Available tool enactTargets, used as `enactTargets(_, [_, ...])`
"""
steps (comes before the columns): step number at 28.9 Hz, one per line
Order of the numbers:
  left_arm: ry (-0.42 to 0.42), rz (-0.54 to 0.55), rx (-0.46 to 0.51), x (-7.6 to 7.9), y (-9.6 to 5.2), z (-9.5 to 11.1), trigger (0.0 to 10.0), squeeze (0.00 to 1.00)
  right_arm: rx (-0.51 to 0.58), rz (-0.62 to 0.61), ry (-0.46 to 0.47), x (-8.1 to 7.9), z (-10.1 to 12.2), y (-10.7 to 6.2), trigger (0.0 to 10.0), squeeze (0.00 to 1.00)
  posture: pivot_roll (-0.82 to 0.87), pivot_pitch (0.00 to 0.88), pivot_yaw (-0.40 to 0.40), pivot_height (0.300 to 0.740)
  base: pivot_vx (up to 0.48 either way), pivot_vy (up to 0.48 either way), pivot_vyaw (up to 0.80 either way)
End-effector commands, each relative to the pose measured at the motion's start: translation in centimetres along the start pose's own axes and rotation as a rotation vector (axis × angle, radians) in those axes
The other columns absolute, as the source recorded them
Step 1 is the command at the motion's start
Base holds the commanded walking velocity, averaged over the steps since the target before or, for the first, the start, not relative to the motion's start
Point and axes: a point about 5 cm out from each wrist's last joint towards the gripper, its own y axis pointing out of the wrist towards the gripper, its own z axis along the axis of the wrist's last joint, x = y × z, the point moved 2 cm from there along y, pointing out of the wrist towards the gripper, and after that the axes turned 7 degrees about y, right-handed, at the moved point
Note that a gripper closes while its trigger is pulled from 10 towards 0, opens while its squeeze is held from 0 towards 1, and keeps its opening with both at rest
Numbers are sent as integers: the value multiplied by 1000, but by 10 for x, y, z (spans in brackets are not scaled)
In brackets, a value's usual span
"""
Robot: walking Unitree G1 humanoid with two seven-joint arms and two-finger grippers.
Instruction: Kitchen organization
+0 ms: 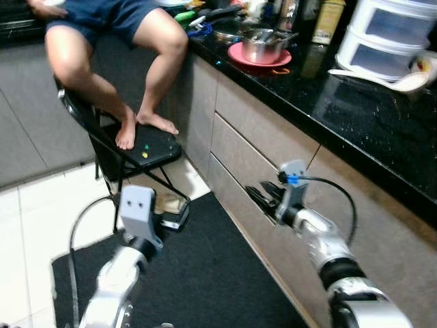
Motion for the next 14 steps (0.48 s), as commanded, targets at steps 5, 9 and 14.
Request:
enactTargets(5, [-10,-6,-7,2,1,-3,10000,0,-16,-9,-3,4,-5,-4,10000,0,63,0,-95,732,0,0,784])
enactTargets(9, [-13,-6,-5,2,1,-3,10000,0,-18,-14,-5,5,-6,-4,10000,0,62,0,-95,732,0,0,781])
enactTargets(14, [-19,-9,10,2,0,-2,10000,0,13,-40,36,9,-2,-5,10000,0,61,0,-95,732,0,0,541])
